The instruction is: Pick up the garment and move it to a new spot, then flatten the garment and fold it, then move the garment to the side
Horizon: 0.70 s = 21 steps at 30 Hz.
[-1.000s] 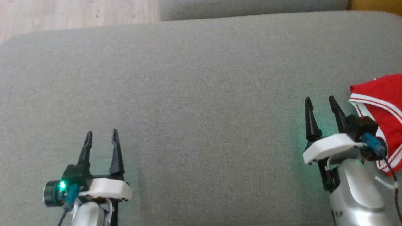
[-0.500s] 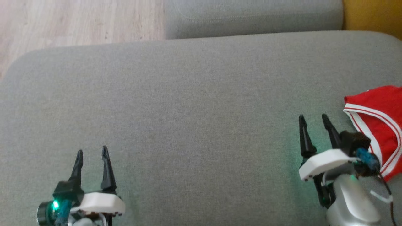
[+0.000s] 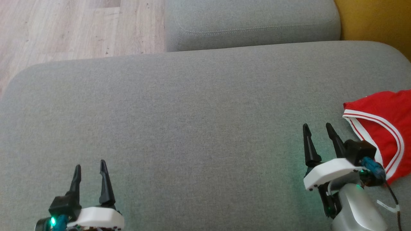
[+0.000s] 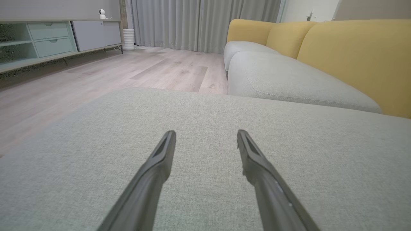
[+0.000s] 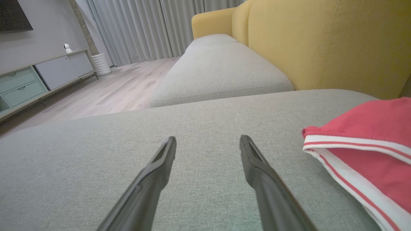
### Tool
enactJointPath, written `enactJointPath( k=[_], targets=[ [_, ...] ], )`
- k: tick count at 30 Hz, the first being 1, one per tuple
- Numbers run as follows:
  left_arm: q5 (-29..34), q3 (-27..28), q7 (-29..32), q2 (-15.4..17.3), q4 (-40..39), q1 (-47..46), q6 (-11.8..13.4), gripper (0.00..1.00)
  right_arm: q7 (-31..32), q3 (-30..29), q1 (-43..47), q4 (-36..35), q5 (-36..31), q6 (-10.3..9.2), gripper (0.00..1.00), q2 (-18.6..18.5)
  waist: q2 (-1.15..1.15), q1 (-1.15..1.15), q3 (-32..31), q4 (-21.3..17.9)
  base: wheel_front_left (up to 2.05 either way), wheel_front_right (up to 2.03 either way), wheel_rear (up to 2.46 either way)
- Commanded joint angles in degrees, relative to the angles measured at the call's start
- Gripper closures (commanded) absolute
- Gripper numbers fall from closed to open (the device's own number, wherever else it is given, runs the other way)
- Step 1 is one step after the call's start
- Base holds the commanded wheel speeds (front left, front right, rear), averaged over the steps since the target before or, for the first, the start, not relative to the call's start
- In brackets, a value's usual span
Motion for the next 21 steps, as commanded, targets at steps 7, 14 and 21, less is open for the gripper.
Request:
enactJointPath(
  k=[7,14,21],
  targets=[
    [-1.67,0.03,0.34,-0.11,2.48,0.49,-1.43,1.0,0.09,-0.01,1.19,1.25,0.12,0.0,1.0,0.19,0.0,0.0,-0.23,-0.26,0.0,0.0,0.0],
    [-5.9,0.56,1.73,-0.14,3.25,0.56,-1.77,1.0,1.49,-0.72,2.54,1.33,4.52,0.0,1.0,0.3,0.0,0.0,-0.22,-0.23,0.0,0.0,0.0],
    [-10.49,0.61,2.69,-0.12,2.31,0.45,-2.14,1.0,2.49,-0.98,3.09,-0.32,9.28,0.0,1.0,0.29,0.0,0.0,-0.2,-0.19,0.0,0.0,0.0]
  ],
)
